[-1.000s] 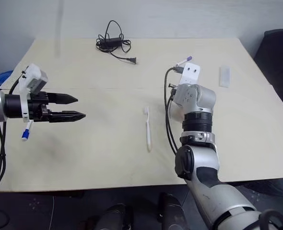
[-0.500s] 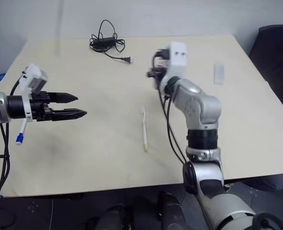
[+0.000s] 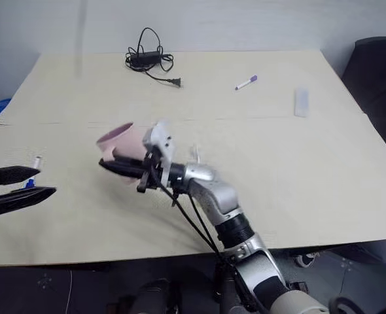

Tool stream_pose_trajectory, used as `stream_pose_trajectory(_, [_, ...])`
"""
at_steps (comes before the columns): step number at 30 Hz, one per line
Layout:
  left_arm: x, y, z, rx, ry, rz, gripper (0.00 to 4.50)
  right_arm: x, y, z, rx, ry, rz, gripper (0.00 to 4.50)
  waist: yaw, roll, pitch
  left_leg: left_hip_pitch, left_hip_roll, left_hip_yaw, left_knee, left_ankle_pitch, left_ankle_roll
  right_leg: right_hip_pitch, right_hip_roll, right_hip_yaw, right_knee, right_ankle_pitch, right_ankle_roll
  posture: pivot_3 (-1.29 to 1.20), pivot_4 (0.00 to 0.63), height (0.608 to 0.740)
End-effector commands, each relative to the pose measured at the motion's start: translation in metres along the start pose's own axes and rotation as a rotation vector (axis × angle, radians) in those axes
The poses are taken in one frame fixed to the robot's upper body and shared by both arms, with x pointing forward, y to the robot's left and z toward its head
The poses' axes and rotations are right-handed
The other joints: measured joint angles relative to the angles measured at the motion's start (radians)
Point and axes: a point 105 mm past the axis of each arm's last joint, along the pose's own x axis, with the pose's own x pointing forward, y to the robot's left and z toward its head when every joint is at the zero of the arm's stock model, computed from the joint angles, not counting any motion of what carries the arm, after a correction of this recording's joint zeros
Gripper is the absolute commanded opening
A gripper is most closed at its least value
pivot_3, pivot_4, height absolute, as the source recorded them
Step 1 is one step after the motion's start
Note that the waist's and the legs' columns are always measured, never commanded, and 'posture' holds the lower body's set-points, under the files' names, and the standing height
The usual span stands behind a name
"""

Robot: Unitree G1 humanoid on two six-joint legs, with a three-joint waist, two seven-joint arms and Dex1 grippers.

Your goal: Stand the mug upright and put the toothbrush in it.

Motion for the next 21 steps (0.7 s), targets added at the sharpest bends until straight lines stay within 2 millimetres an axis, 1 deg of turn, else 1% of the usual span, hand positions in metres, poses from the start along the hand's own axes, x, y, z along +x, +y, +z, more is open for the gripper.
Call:
stream_pose_trajectory(1, [-0.011, -0.008, 0.006, 0.046, 0.005, 0.017, 4.26, 0.008, 0.004, -0.008, -0.035, -0.036, 0.037, 0.03, 0.002, 0.000, 0.000, 0.000, 0.000, 0.000, 0.000, 0.000, 0.000, 0.000, 0.000, 0.000, 0.000, 0.000, 0.000, 0.00, 0.150, 0.740])
stream_pose_trajectory(4, [-0.009, -0.015, 0.000, 0.054, 0.050, 0.005, 4.26, 0.002, 0.002, -0.034, -0.034, 0.013, 0.025, 0.03, -0.001, 0.000, 0.000, 0.001, 0.000, 0.000, 0.000, -0.001, -0.001, 0.000, -0.001, 0.001, 0.000, 0.000, 0.000, 0.00, 0.150, 0.740])
stream_pose_trajectory(7, [-0.009, -0.015, 0.000, 0.055, 0.052, 0.001, 4.26, -0.004, 0.000, -0.043, -0.039, 0.034, 0.021, 0.03, -0.008, 0.000, 0.000, 0.001, 0.002, 0.000, 0.000, -0.002, -0.003, 0.000, -0.001, 0.001, 0.001, -0.001, -0.003, 0.00, 0.150, 0.740])
stream_pose_trajectory(8, [-0.007, -0.015, 0.001, 0.055, 0.050, -0.003, 4.26, -0.009, 0.002, -0.050, -0.052, 0.075, 0.041, 0.43, -0.009, 0.000, 0.000, 0.002, 0.003, 0.000, 0.000, -0.002, -0.005, 0.000, -0.001, 0.001, 0.001, -0.002, -0.004, 0.00, 0.150, 0.740])
stream_pose_trajectory(9, [-0.005, -0.016, 0.003, 0.056, 0.047, -0.016, 4.26, -0.016, 0.004, -0.053, -0.052, 0.101, 0.059, 0.56, -0.008, -0.001, 0.000, 0.002, 0.004, 0.000, 0.000, -0.002, -0.005, 0.000, -0.001, 0.001, 0.002, -0.003, -0.005, 0.00, 0.150, 0.740])
stream_pose_trajectory(10, [-0.003, -0.017, 0.004, 0.058, 0.044, -0.030, 4.26, -0.021, 0.004, -0.053, -0.051, 0.116, 0.063, 0.81, -0.008, -0.001, 0.000, 0.002, 0.005, 0.000, 0.000, -0.002, -0.007, 0.000, -0.001, 0.001, 0.003, -0.003, -0.006, 0.00, 0.150, 0.740])
stream_pose_trajectory(13, [0.003, -0.019, 0.005, 0.062, 0.039, -0.068, 4.26, -0.034, 0.007, -0.048, -0.087, 0.155, 0.086, 1.72, -0.007, 0.000, 0.000, 0.002, 0.005, -0.002, 0.000, -0.002, -0.008, 0.000, -0.001, 0.001, 0.004, -0.004, -0.008, 0.00, 0.150, 0.740])
stream_pose_trajectory(17, [0.014, -0.014, 0.007, 0.067, 0.027, -0.092, 4.26, -0.045, 0.005, -0.041, -0.150, 0.204, 0.070, 2.98, -0.008, 0.000, 0.000, 0.003, 0.005, -0.002, 0.000, -0.002, -0.008, -0.001, 0.000, 0.001, 0.005, -0.004, -0.008, 0.00, 0.150, 0.740])
stream_pose_trajectory(18, [0.016, -0.013, 0.009, 0.068, 0.020, -0.104, 4.26, -0.049, 0.003, -0.038, -0.166, 0.225, 0.058, 3.38, -0.009, 0.000, 0.000, 0.003, 0.006, -0.001, 0.000, -0.002, -0.009, -0.001, 0.000, 0.001, 0.006, -0.005, -0.009, 0.00, 0.150, 0.740])
stream_pose_trajectory(20, [0.021, -0.014, 0.011, 0.076, 0.015, -0.132, 4.26, -0.056, 0.002, -0.035, -0.188, 0.278, 0.042, 3.93, -0.007, 0.000, 0.000, 0.003, 0.006, -0.001, 0.000, -0.002, -0.010, -0.001, 0.000, 0.001, 0.006, -0.005, -0.009, 0.00, 0.150, 0.740])
stream_pose_trajectory(21, [0.023, -0.014, 0.011, 0.081, 0.014, -0.146, 4.26, -0.061, 0.001, -0.033, -0.197, 0.304, 0.029, 3.93, -0.007, 0.000, 0.000, 0.003, 0.006, -0.001, 0.000, -0.002, -0.010, -0.001, 0.000, 0.001, 0.006, -0.005, -0.009, 0.00, 0.150, 0.740])
